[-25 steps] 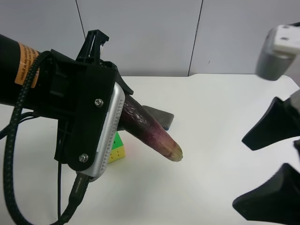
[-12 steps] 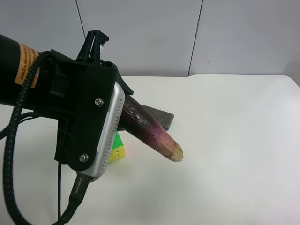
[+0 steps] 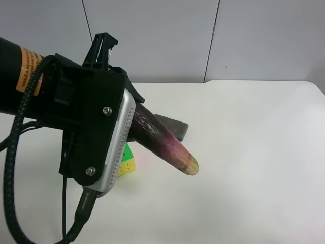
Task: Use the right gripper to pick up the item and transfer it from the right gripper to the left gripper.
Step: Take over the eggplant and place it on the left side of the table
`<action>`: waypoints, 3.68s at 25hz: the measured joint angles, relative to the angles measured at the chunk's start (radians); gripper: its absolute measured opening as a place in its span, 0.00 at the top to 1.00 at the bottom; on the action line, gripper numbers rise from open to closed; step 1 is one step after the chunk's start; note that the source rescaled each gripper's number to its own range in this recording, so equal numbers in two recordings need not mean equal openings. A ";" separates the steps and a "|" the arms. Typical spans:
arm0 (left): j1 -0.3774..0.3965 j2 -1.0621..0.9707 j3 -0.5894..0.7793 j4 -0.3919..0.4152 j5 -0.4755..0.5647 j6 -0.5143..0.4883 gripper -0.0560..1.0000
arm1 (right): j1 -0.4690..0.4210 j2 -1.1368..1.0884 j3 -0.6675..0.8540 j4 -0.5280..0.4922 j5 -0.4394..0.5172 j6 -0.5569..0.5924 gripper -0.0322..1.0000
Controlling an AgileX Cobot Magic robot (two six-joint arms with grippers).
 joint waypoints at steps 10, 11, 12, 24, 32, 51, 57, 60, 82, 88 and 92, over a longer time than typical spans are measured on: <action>0.000 0.000 0.000 0.000 0.000 0.000 0.94 | 0.000 -0.022 0.138 -0.002 -0.132 0.013 0.00; 0.000 0.000 0.000 0.000 0.000 0.000 0.94 | 0.000 -0.022 0.138 -0.002 -0.132 0.013 0.00; 0.000 0.000 0.000 0.000 0.000 0.000 0.94 | 0.000 -0.022 0.138 -0.002 -0.132 0.013 0.00; 0.000 0.000 0.000 0.000 0.000 0.000 0.94 | -0.085 -0.022 0.139 -0.002 -0.134 0.013 0.00; 0.000 0.000 0.000 0.000 0.000 -0.002 0.94 | -0.444 -0.159 0.139 -0.002 -0.136 0.013 0.00; 0.223 0.000 0.000 0.000 0.000 -0.467 0.94 | -0.621 -0.197 0.139 -0.002 -0.136 0.014 0.00; 0.558 0.000 0.000 -0.056 0.000 -0.635 0.94 | -0.621 -0.197 0.139 -0.002 -0.136 0.014 0.00; 0.685 0.002 0.000 -0.090 0.000 -0.672 0.94 | -0.621 -0.197 0.139 -0.002 -0.136 0.014 0.00; 0.820 0.427 0.000 -0.106 0.019 -0.870 0.95 | -0.621 -0.197 0.139 -0.002 -0.136 0.014 0.00; 0.820 0.496 -0.001 -0.108 0.014 -0.897 0.95 | -0.621 -0.197 0.139 -0.002 -0.136 0.014 0.00; 0.820 0.506 -0.001 -0.108 0.002 -0.903 0.95 | -0.621 -0.197 0.139 -0.002 -0.136 0.014 0.00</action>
